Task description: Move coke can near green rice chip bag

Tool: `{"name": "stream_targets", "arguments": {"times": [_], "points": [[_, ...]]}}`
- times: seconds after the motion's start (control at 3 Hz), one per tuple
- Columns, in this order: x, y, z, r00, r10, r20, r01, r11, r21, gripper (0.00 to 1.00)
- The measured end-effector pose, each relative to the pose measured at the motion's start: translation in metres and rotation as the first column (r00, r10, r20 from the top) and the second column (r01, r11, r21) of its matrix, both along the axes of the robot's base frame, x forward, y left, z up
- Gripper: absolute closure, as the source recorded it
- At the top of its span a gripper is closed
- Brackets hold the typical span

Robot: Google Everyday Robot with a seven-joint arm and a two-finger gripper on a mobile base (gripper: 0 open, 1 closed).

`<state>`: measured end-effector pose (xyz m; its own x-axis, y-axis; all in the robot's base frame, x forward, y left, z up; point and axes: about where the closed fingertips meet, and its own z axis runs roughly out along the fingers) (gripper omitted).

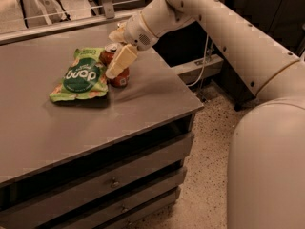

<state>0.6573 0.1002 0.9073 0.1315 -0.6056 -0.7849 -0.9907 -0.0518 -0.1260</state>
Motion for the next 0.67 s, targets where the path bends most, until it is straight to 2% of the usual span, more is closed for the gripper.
{"name": "stream_targets", "arguments": {"times": [0.33,0.67], "points": [[-0.007,-0.008,0.007,0.9997,0.011,0.022,-0.012,1.0,0.028,0.0],[-0.026,-0.048,0.022,0.9973,-0.032,0.065,0.033,0.999,-0.014,0.0]]}}
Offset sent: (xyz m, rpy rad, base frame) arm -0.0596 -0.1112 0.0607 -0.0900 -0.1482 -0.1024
